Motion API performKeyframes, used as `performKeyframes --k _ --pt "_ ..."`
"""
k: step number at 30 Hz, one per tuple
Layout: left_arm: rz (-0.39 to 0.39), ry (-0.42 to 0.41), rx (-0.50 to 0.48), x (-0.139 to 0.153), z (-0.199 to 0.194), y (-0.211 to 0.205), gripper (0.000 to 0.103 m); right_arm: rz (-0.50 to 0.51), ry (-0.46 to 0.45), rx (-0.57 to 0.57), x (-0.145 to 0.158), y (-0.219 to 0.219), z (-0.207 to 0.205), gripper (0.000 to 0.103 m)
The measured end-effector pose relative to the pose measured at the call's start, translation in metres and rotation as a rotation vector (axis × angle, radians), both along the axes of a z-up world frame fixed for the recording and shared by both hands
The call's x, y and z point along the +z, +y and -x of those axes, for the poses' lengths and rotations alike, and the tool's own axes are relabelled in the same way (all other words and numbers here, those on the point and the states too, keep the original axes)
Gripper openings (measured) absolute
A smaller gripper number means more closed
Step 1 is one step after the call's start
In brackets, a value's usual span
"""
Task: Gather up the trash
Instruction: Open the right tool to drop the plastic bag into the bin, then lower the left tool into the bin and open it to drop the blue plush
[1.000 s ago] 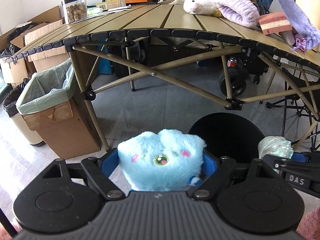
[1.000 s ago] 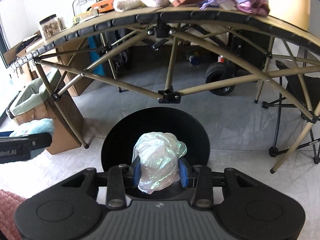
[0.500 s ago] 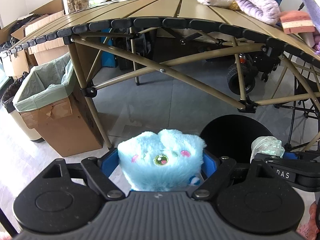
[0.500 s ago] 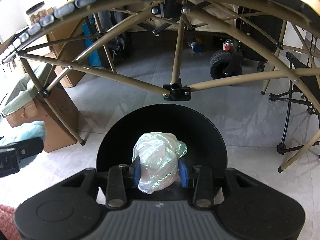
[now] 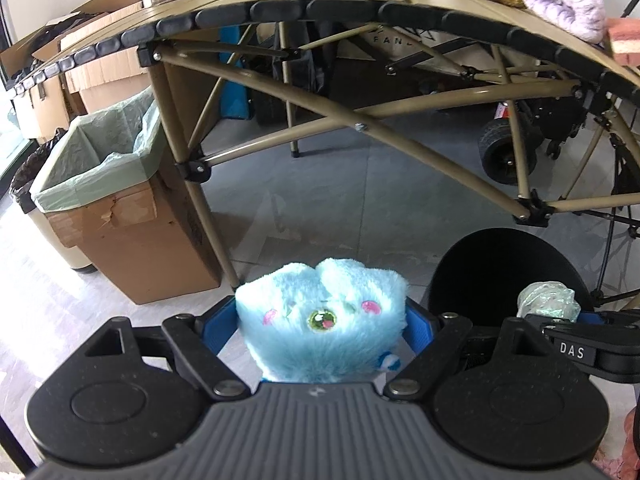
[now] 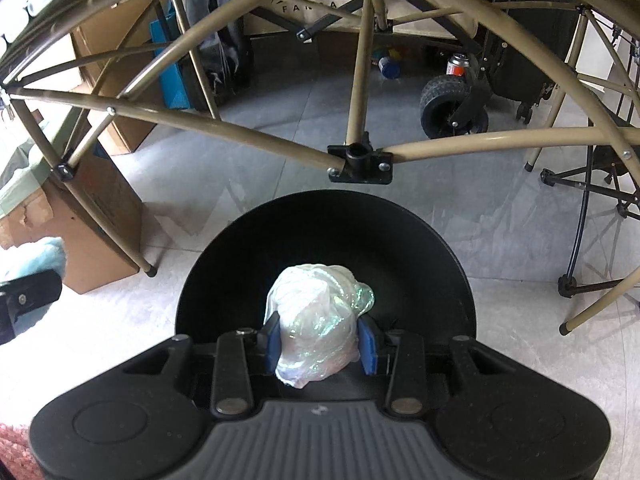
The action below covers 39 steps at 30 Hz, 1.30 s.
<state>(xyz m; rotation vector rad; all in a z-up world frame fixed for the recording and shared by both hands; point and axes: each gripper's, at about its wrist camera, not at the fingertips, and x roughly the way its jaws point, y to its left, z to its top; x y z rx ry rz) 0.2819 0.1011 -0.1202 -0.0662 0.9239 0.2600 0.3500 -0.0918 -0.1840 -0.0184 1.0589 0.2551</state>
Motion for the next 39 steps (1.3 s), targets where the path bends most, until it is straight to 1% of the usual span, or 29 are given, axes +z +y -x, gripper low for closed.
performKeyframes --k 5,6,8,9,10,11,12,13,16,22,28,39 --pt "-0.003 -0.001 0.005 -0.001 0.002 0.003 0.084 0.011 0.006 0.016 -0.002 0.003 -0.001 0.041" --pt "-0.002 0.0 0.006 -0.001 0.002 0.003 0.084 0.013 0.008 0.017 -0.002 0.003 -0.001 0.046" --pt "-0.002 0.001 0.008 -0.001 0.002 0.004 0.084 0.017 0.016 0.018 -0.003 0.004 -0.001 0.051" --pt "-0.002 0.0 0.009 -0.001 0.002 0.004 0.084 0.017 0.017 0.013 -0.002 0.003 -0.001 0.059" --pt "-0.002 -0.001 0.008 -0.001 0.003 0.004 0.084 0.016 0.018 0.008 -0.003 0.003 -0.001 0.071" --pt "-0.003 -0.002 0.007 -0.001 0.003 0.004 0.084 0.018 0.018 0.006 -0.003 0.002 -0.002 0.08" --pt "-0.004 -0.003 0.006 0.0 0.003 0.003 0.084 0.026 0.018 0.002 -0.002 0.002 -0.002 0.096" --pt "-0.006 -0.003 0.004 0.0 0.003 0.003 0.084 0.031 0.014 0.0 -0.002 0.001 -0.002 0.101" --pt "-0.009 -0.004 0.002 0.0 0.003 0.001 0.084 0.035 -0.001 -0.005 -0.001 -0.002 -0.001 0.103" --pt "-0.012 -0.004 -0.004 0.0 0.002 -0.001 0.084 0.032 -0.001 -0.014 0.001 -0.004 0.0 0.103" --pt "-0.017 -0.011 -0.028 0.003 0.001 -0.013 0.084 0.026 -0.019 -0.021 0.006 -0.013 0.003 0.103" --pt "-0.029 -0.016 -0.078 0.007 -0.004 -0.048 0.084 0.01 -0.066 -0.078 0.023 -0.05 0.012 0.103"
